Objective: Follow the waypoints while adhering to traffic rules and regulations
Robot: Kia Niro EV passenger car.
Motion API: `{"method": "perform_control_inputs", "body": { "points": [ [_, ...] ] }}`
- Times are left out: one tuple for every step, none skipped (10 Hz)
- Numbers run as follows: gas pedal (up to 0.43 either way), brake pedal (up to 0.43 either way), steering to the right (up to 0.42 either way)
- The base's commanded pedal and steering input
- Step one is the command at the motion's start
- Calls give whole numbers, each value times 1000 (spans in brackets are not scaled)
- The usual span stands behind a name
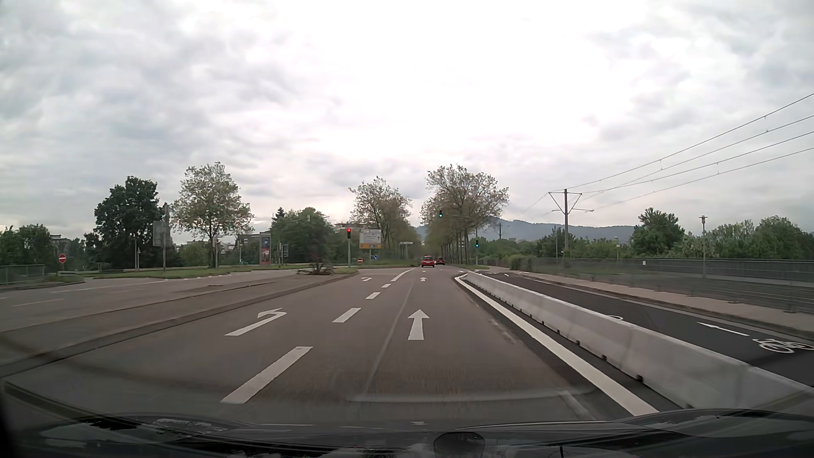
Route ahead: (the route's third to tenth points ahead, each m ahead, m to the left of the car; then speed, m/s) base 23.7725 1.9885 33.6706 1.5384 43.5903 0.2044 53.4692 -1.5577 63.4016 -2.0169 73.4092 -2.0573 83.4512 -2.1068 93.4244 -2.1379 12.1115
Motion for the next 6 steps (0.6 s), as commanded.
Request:
{"method": "perform_control_inputs", "body": {
  "points": [
    [79,0,0],
    [79,0,0],
    [79,0,0],
    [79,0,0],
    [79,0,0],
    [79,0,0]
  ]
}}
